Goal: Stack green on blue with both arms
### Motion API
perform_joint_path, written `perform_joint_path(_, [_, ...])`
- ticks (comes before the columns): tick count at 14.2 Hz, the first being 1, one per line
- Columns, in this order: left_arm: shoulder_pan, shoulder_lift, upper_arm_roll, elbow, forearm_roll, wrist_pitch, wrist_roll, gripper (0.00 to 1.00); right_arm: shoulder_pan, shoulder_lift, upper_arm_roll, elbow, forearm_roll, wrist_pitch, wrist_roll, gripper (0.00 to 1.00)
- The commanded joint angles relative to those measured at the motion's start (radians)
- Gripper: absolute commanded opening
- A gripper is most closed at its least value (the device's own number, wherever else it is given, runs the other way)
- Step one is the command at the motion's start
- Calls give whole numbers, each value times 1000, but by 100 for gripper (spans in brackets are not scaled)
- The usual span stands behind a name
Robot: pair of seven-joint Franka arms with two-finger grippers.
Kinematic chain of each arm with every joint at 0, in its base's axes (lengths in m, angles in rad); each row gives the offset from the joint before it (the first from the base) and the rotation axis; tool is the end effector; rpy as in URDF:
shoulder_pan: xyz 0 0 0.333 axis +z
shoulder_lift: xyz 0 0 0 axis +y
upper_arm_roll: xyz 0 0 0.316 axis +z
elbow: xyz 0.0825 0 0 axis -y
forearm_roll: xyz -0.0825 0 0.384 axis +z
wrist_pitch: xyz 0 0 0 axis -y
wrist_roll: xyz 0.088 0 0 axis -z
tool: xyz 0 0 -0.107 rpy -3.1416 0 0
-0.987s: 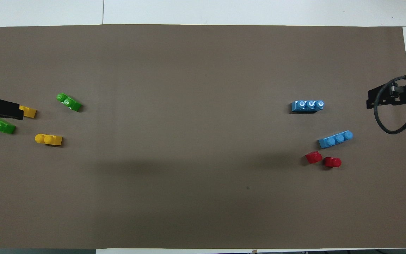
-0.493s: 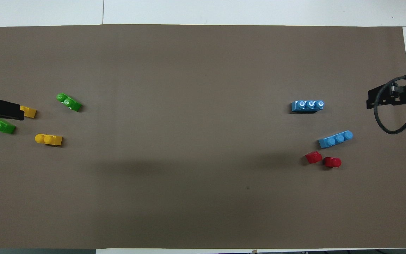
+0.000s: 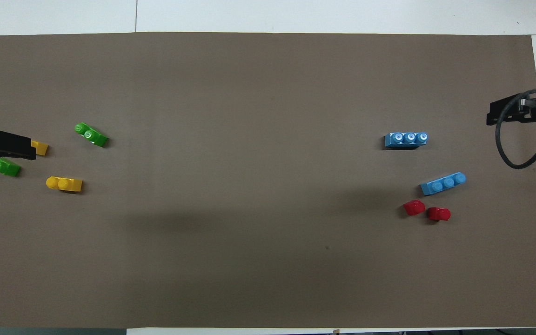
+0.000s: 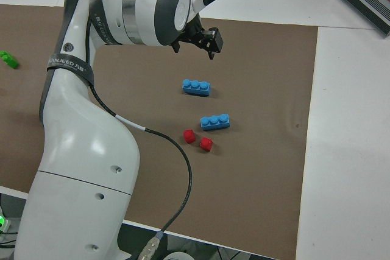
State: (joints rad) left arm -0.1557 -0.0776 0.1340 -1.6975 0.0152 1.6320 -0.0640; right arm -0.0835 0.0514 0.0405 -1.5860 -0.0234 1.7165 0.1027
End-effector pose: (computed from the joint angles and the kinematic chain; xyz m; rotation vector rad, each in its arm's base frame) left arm 0.5348 -0.0074 0.6117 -3.1366 -0.0645 -0.0182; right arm 0.5828 -0.0278 0.6014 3.1123 -0.2235 0.1245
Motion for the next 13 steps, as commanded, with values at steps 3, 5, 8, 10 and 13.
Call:
perform_joint_path(3, [-18,-60,7,-134,11,138,-166,100,-42,51,7,-37,8,138,280,100])
perform_joint_path(5, [-18,-54,7,-154,9,179,-212,100,-41,77,6,-39,60,163,525,100])
perform_joint_path(8, [-16,-45,7,-203,9,268,-266,100,-47,131,6,-42,118,229,820,100])
perform_joint_path(10, [-8,-13,7,-203,9,289,-331,100,-71,169,-2,-45,225,258,967,100])
perform_joint_path(13, [-2,42,7,-197,3,354,-465,100,-120,217,-2,-103,354,265,1011,100])
